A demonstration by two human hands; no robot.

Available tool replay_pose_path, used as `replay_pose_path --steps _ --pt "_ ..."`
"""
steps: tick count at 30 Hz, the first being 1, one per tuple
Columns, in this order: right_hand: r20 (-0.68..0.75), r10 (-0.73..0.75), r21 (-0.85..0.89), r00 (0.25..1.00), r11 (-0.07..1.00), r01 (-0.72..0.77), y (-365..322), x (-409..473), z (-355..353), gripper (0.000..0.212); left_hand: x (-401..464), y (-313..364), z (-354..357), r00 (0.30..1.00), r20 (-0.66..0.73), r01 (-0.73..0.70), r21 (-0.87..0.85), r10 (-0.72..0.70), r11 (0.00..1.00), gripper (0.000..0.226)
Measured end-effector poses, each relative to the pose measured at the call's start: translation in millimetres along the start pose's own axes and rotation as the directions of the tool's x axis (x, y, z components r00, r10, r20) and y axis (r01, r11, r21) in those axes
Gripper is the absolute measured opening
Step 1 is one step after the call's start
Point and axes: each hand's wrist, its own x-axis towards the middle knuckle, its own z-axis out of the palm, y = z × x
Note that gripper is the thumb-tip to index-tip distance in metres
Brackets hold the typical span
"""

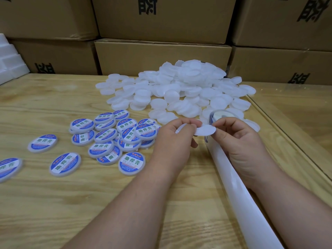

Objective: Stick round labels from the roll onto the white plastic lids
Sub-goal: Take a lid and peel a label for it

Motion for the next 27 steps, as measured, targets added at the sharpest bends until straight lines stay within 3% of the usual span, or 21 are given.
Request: replay_pose_path --steps 3,6,9,16,20,22,27 --pt "-0.02 -0.01 -0.006 1.0 1.0 0.01 -0.9 -0.9 1.5 0.01 0.6 0.2 -0.3 1.0 -0.006 0.008 0.015 -0.008 1.0 0.021" --pt "-0.016 -0.021 -0.056 1.0 0.998 0.02 0.2 -0.7 1.1 0.025 0.4 -0.1 0.2 1.0 -0.004 0.0 0.018 0.0 1.0 0.021" --pt "-0.009 -0.014 -0.064 1.0 0.998 0.013 -0.3 -0.6 1.6 0.027 -0.4 1.0 0.0 0.999 0.022 -0.036 -0.053 0.038 0.998 0.024" --pt "-0.036 0.078 0.02 0.996 0.997 -0.078 1.3 2.0 -1.6 0.004 -2.7 2.6 -4.1 0.985 0.133 -0.082 -0.174 0.106 0.981 0.046" --pt "-0.04 0.089 0.103 0.995 0.991 -0.085 1.0 4.0 -3.8 0.003 0.6 2.7 -6.4 0.993 0.095 -0.042 -0.268 0.07 0.963 0.037" --pt "-0.025 0.093 0.135 0.995 0.987 -0.089 0.3 4.6 -5.5 0.006 1.9 2.2 -5.9 0.993 0.109 0.0 -0.331 0.038 0.944 0.027" --pt "0.085 0.142 0.074 0.986 0.986 -0.148 -3.8 3.7 -5.1 0.022 2.2 1.3 -3.7 0.995 0.096 0.031 -0.333 0.001 0.943 0.039"
